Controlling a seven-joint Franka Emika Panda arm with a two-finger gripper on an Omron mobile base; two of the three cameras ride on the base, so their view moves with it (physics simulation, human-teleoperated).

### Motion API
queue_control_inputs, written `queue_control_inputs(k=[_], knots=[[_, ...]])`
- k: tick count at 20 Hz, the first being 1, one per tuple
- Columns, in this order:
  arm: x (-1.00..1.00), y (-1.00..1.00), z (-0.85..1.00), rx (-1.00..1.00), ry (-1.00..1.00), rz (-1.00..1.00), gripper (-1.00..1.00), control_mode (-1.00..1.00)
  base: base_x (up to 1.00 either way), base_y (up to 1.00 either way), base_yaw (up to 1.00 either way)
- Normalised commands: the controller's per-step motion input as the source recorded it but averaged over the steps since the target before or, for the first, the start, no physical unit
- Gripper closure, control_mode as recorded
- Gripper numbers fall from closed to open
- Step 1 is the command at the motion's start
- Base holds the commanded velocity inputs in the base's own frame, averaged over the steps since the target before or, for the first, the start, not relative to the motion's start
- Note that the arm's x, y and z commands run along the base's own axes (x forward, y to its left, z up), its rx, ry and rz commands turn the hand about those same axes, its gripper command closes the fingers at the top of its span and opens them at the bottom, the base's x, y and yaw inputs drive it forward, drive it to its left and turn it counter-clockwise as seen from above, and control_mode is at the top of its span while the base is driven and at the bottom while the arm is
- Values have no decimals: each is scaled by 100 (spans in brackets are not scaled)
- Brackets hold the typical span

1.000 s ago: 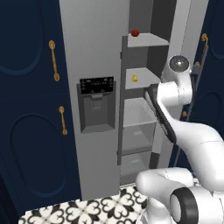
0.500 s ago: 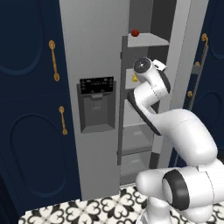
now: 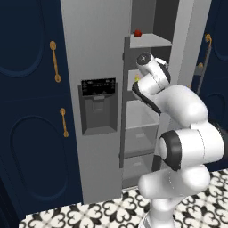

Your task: Grab a lemon wedge from the fridge and one ice cube from the ice bowl, and put them in the glass of lemonade.

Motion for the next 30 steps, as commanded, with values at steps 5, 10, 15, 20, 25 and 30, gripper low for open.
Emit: queue_control_inputs(k=[5, 10, 15, 20, 25, 30], knots=[[4, -92, -30, -3, 16, -3, -100, -100, 0, 0, 0], [-56, -100, -27, 0, 3, -15, -100, -100, 0, 0, 0], [-55, -100, -28, 0, 0, -18, -100, -100, 0, 0, 0], [-40, -100, -26, 0, 0, -17, -100, -100, 0, 0, 0], [-46, -40, -8, 0, -19, -4, -100, -100, 0, 0, 0], [-9, -41, -23, 2, -12, -6, -100, -100, 0, 0, 0]])
